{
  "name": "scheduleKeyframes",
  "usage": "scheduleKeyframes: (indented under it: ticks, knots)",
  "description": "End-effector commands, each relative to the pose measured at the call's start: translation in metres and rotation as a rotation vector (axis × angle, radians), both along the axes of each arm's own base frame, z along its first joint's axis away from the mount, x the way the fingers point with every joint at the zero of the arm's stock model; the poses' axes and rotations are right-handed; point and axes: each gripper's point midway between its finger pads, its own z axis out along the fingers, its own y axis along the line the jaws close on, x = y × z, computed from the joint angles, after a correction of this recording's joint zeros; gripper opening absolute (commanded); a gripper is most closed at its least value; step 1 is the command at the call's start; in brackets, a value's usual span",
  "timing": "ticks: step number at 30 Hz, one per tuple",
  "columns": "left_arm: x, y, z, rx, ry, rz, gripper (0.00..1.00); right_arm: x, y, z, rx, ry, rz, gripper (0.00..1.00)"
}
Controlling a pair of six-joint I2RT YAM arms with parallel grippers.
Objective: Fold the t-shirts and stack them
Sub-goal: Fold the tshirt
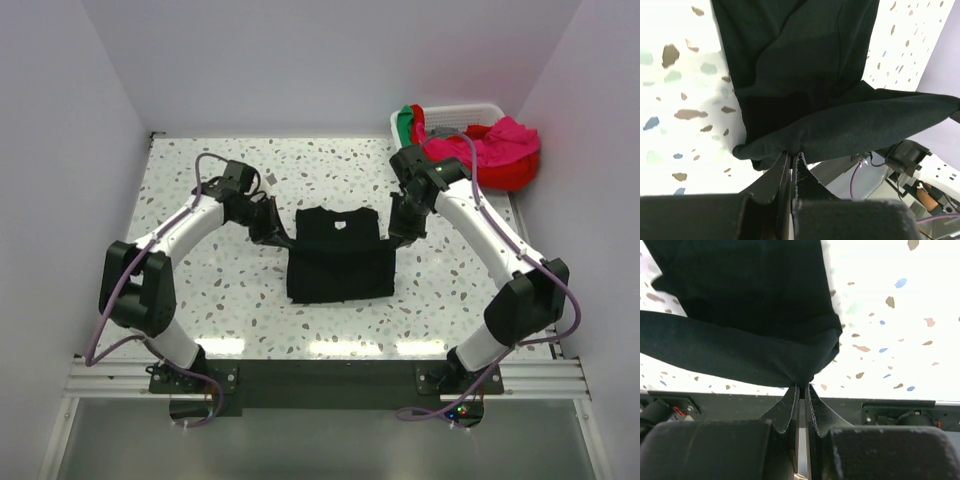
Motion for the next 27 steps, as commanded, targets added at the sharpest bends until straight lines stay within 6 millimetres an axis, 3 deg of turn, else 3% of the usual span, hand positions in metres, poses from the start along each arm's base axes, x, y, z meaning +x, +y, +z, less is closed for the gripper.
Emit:
scheduleKeyframes:
  ticks: [1,18,21,22,23,24,25,26,27]
  knots:
    - [0.033,-0.008,0.021,-0.063,-0.108,-0.037,0.00,0.028,-0.003,0.018,0.004,-0.083,0.003,0.00]
    - [0.109,-0.005,0.016,-0.118,-0.119,0.006,0.00,0.105,-0.009,0.002,0.032,-0.086,-0.029,0.00]
    - [0.142,-0.002,0.013,-0.146,-0.147,0.042,0.00,0.135,-0.003,-0.005,0.054,-0.122,-0.038,0.00]
    - [0.165,-0.002,0.013,-0.152,-0.179,0.060,0.00,0.145,-0.001,-0.007,0.061,-0.138,-0.037,0.00]
    - [0.182,0.003,0.015,-0.165,-0.203,0.086,0.02,0.157,0.000,-0.023,0.055,-0.123,-0.045,0.00]
    - [0.207,0.003,0.018,-0.183,-0.227,0.126,0.12,0.180,0.006,-0.018,0.089,-0.188,-0.046,0.01]
    - [0.231,0.004,0.028,-0.202,-0.315,0.153,0.38,0.194,0.010,-0.024,0.109,-0.203,-0.045,0.11]
    - [0.249,0.008,0.034,-0.208,-0.362,0.187,0.50,0.221,0.014,-0.030,0.140,-0.249,-0.049,0.25]
    - [0.266,0.010,0.040,-0.219,-0.399,0.224,0.59,0.231,0.022,-0.034,0.188,-0.249,-0.040,0.44]
